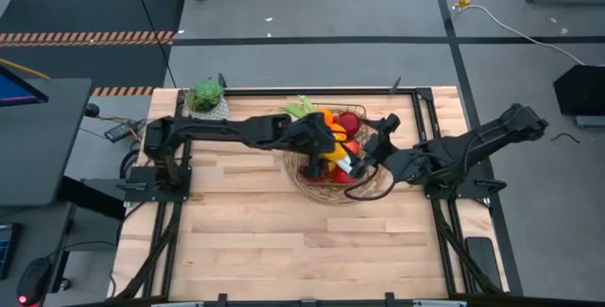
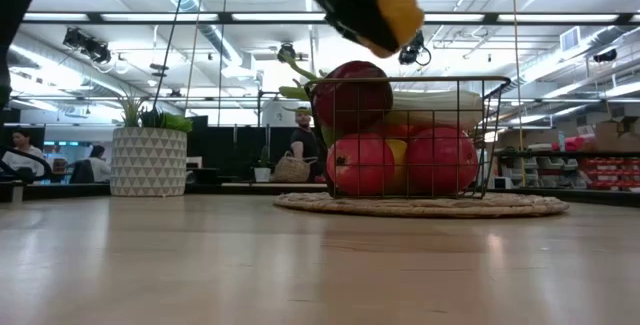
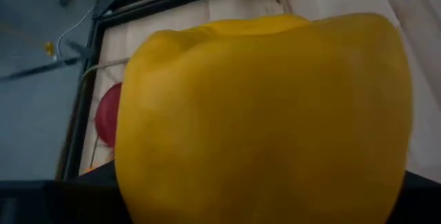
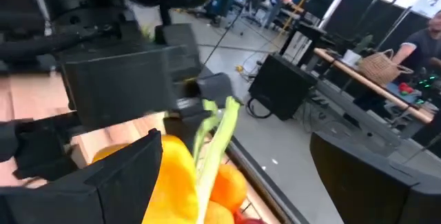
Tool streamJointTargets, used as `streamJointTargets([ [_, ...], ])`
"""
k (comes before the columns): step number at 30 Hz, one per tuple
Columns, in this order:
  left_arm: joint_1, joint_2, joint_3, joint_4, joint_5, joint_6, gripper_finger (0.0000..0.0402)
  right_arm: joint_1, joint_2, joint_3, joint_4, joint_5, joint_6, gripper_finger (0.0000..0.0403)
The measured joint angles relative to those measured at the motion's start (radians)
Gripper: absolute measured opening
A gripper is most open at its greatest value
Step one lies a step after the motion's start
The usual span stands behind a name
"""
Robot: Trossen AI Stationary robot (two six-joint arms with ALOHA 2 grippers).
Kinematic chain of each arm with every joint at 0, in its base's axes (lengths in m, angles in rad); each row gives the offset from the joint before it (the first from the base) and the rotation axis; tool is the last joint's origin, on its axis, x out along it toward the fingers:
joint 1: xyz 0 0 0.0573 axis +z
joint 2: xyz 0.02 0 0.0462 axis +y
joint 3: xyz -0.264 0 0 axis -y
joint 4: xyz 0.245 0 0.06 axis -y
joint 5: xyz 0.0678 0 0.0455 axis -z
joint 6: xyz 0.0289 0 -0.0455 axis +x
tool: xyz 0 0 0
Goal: Build produce basket
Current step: Put the yellow bell pepper into the wire basket
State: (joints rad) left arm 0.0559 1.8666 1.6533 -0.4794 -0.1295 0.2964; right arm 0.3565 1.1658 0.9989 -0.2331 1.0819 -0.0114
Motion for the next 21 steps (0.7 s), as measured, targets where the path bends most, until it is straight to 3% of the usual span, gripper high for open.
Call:
streamJointTargets([
  [5,-0.001,0.042,0.045,0.065,0.001,0.016,0.0302,-0.005,0.034,0.000,-0.007,-0.001,0.008,0.0374],
  [21,0.008,0.045,0.045,0.031,0.000,-0.023,0.0302,-0.008,0.044,0.000,-0.017,-0.002,0.007,0.0374],
])
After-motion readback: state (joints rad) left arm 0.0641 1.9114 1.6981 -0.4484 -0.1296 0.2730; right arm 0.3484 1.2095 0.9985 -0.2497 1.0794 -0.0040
